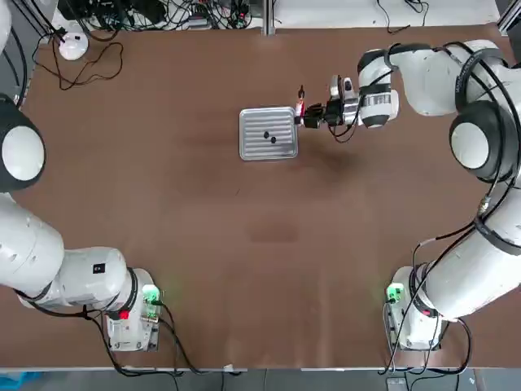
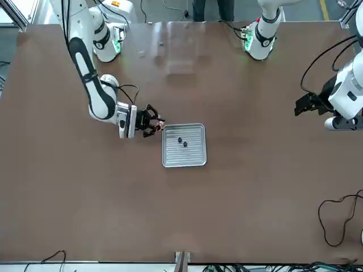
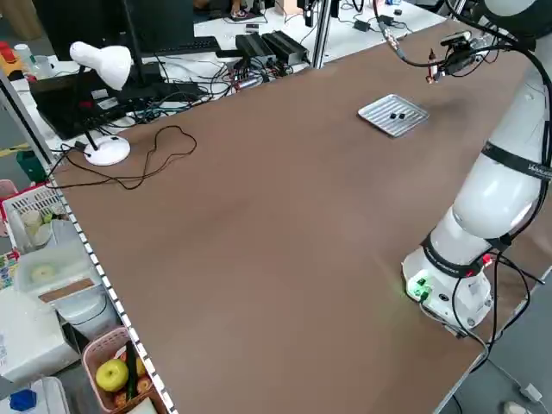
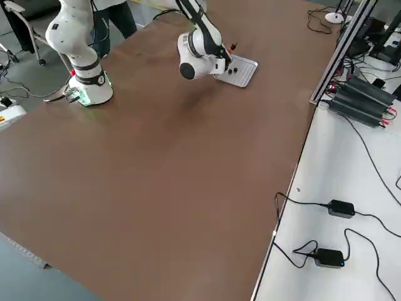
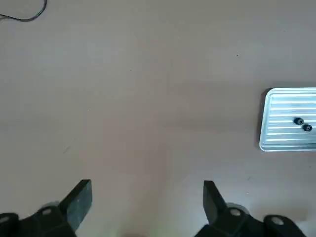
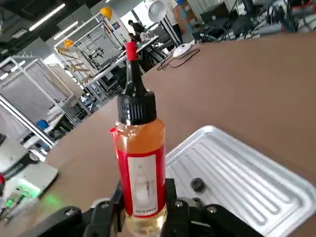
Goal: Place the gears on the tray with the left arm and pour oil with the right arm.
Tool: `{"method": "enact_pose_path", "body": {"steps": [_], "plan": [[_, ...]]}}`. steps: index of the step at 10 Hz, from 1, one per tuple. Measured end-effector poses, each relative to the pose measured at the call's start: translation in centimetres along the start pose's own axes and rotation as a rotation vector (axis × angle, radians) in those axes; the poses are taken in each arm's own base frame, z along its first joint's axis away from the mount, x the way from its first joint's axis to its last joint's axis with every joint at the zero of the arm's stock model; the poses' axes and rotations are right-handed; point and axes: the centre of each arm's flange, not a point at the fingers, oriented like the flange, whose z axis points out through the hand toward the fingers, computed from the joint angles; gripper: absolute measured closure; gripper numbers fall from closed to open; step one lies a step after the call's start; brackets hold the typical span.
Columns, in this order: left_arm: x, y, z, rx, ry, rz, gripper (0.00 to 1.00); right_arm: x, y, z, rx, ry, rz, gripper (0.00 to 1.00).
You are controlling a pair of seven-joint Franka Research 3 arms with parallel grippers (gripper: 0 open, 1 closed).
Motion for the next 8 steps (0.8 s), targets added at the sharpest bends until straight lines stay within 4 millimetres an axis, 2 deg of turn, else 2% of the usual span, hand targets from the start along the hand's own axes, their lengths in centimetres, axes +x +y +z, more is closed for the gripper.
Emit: {"method": "enact_pose_path", "body": {"steps": [3, 8], "plan": [[0.0, 0.3, 0.1, -0.002, -0.002, 0.005, 0.01, 0.0, 1.9, -2.9, -0.041, 0.039, -0.212, 0.65], [-0.1, 1.5, 0.3, -0.009, -0.007, 0.024, 0.01, -1.8, 3.6, -7.5, -0.067, 0.082, -0.328, 0.65]]}}
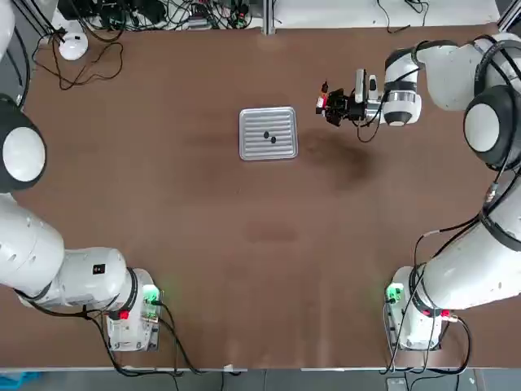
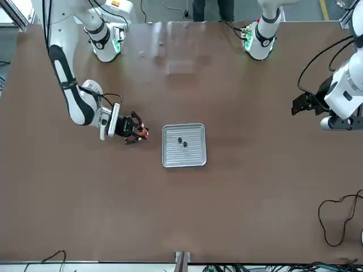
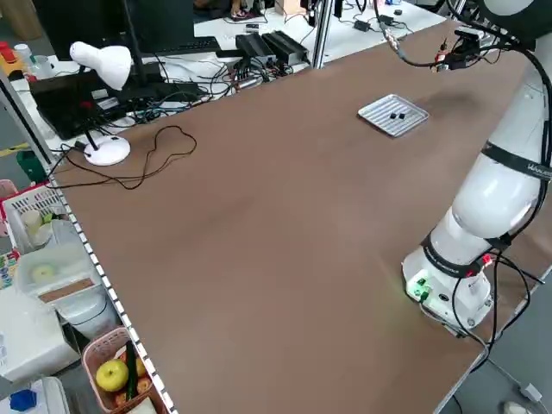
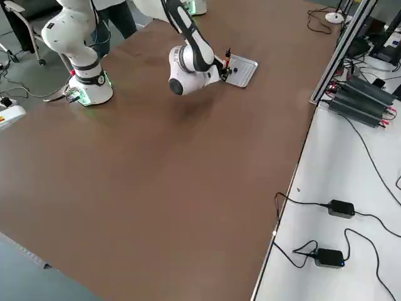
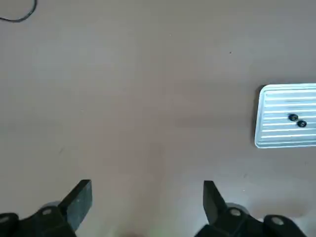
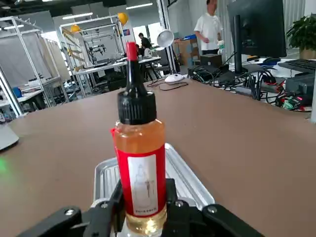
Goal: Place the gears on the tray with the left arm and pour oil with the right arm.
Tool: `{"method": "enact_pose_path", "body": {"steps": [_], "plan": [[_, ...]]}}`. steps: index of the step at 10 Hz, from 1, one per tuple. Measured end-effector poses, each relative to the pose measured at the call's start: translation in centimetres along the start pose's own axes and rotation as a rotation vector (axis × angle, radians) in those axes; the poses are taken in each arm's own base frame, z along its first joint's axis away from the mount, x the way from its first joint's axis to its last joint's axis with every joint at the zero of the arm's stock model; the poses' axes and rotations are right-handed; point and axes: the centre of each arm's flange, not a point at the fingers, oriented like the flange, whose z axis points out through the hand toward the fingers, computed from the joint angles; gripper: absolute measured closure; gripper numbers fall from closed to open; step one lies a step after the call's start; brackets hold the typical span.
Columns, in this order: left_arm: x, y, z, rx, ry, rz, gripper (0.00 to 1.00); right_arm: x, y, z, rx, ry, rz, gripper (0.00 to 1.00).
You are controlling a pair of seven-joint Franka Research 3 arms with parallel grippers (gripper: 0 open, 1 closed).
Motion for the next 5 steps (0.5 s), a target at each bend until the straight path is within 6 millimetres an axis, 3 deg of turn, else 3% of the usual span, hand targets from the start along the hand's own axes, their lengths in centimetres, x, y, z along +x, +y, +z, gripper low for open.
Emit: {"method": "enact_pose_path", "body": {"steps": [2, 5], "plan": [[0.2, 0.6, 0.6, 0.0, -0.011, 0.009, 0.01, -1.2, 0.5, -2.6, 0.002, -0.014, -0.051, 0.65], [0.6, 0.7, 1.3, 0.0, -0.024, 0.012, 0.01, -3.2, 1.7, -7.9, 0.027, -0.038, -0.109, 0.65]]}}
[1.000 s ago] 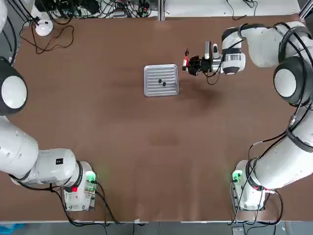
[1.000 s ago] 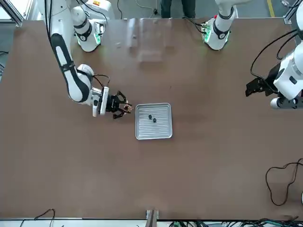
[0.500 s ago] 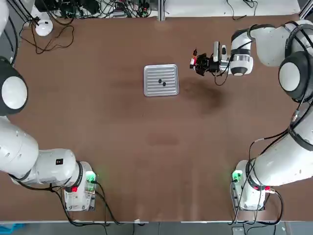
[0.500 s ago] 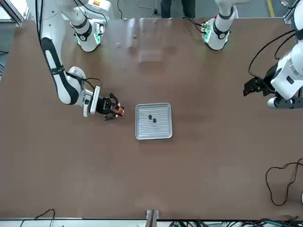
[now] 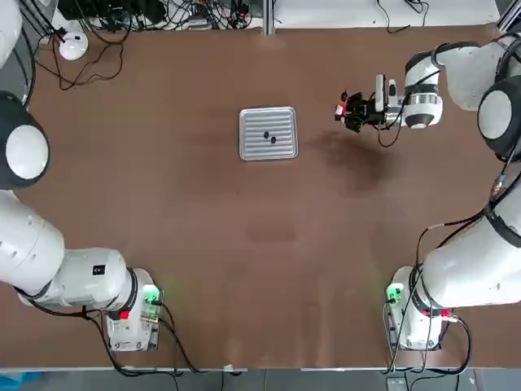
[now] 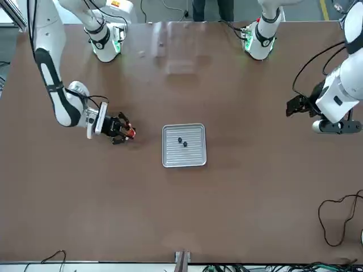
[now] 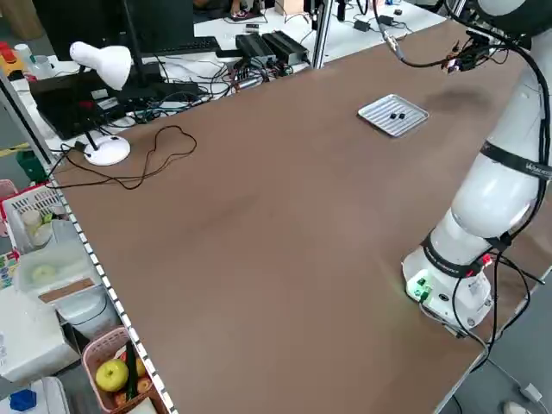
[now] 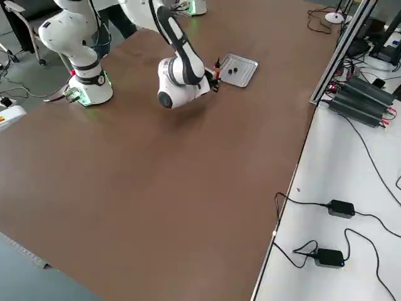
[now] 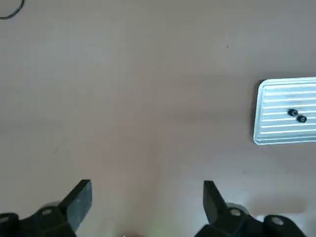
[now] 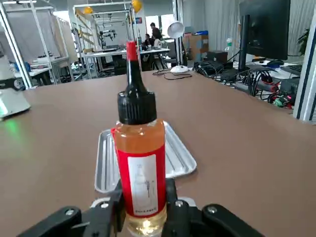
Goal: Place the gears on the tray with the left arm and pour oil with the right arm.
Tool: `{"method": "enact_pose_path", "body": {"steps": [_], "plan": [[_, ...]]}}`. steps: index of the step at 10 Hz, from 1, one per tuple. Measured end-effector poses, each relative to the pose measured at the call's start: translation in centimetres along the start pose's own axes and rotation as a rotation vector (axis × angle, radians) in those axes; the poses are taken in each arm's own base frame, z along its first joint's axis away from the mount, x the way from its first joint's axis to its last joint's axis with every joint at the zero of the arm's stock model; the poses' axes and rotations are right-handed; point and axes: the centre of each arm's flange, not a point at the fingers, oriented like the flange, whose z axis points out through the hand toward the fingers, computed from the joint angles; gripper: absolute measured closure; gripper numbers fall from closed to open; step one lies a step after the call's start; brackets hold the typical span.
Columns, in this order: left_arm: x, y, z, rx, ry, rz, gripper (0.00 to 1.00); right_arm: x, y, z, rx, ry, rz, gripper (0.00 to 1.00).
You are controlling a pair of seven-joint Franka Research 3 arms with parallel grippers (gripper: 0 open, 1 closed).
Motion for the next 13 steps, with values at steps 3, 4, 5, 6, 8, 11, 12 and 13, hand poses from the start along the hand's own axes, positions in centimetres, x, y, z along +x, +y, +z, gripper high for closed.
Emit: {"method": "enact_pose_path", "body": {"steps": [3, 4, 5, 6, 8, 11, 12, 13], "plan": [[0.2, -0.3, 0.2, -0.001, -0.004, -0.006, 0.01, -3.5, 0.0, -5.3, 0.032, -0.019, -0.035, 0.65], [0.2, -0.4, 0.2, -0.001, -0.004, -0.007, 0.01, -4.9, -0.3, -7.2, 0.044, -0.024, -0.034, 0.65], [0.2, -0.4, 0.2, -0.001, -0.004, -0.007, 0.01, -6.5, -0.7, -9.2, 0.062, -0.034, -0.022, 0.65], [0.2, -0.4, 0.2, -0.001, -0.004, -0.007, 0.01, -8.1, -1.3, -11.4, 0.075, -0.047, -0.012, 0.65], [0.2, -0.3, 0.2, -0.001, -0.004, -0.006, 0.01, -10.5, -2.3, -14.9, 0.075, -0.055, 0.004, 0.65], [0.2, -0.2, 0.2, -0.001, -0.005, -0.007, 0.01, -12.7, -3.6, -17.5, 0.086, -0.061, 0.023, 0.65], [0.2, -0.2, 0.3, -0.001, -0.005, -0.006, 0.01, -13.4, -3.9, -17.8, 0.09, -0.061, 0.032, 0.65], [0.2, -0.1, 0.3, -0.001, -0.005, -0.005, 0.01, -13.9, -4.2, -18.1, 0.092, -0.061, 0.038, 0.65]]}}
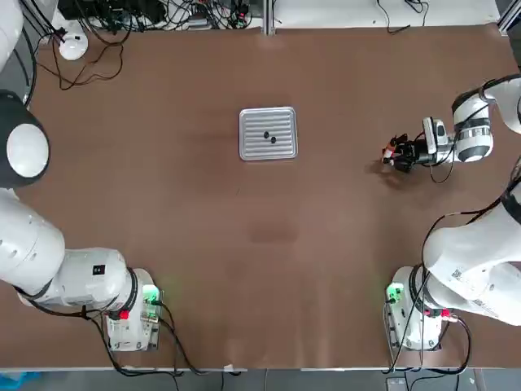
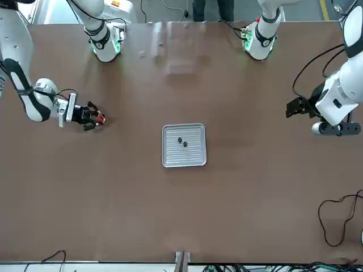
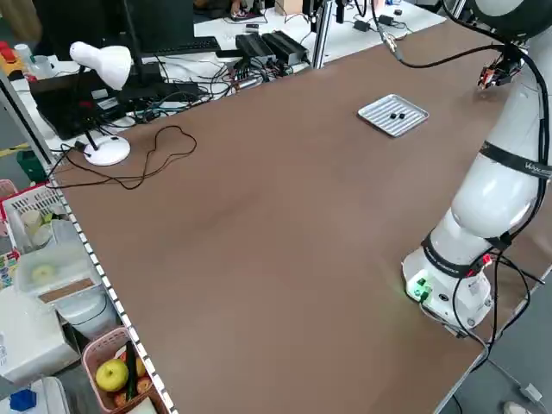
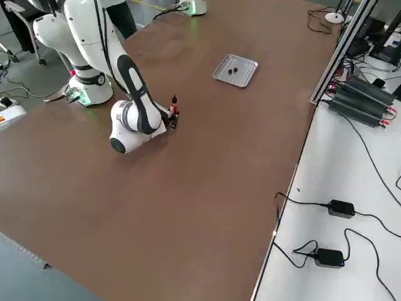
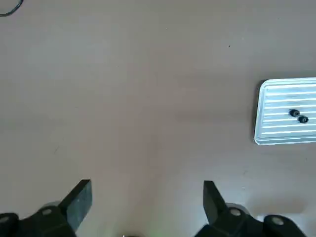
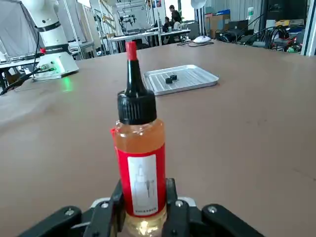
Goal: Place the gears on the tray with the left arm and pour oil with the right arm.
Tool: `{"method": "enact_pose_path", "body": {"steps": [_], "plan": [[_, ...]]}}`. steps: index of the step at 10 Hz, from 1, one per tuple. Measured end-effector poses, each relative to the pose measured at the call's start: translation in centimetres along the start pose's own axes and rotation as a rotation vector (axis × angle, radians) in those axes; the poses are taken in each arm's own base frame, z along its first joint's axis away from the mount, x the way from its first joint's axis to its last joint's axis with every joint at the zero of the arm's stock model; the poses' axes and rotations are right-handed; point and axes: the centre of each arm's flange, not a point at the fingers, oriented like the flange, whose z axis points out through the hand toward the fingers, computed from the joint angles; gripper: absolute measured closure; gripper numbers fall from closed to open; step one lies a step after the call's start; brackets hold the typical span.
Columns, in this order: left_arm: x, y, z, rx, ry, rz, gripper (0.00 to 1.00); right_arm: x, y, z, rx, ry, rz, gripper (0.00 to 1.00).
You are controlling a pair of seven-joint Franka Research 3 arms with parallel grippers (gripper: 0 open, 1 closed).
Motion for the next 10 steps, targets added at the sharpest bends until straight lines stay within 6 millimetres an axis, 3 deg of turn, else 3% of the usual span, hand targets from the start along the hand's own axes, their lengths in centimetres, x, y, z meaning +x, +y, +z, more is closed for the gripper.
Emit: {"method": "enact_pose_path", "body": {"steps": [5, 8, 10], "plan": [[0.1, -0.3, -0.3, -0.001, 0.009, -0.007, 0.01, -1.7, -1.0, -0.7, 0.007, 0.004, 0.02, 0.65], [0.2, -1.6, -2.2, 0.034, 0.054, -0.02, 0.0, -2.6, -1.6, -1.8, -0.002, 0.005, 0.026, 0.65], [0.5, -1.5, -2.8, 0.084, 0.099, -0.013, 0.0, -2.9, -1.7, -2.3, -0.001, 0.001, 0.023, 0.65]]}}
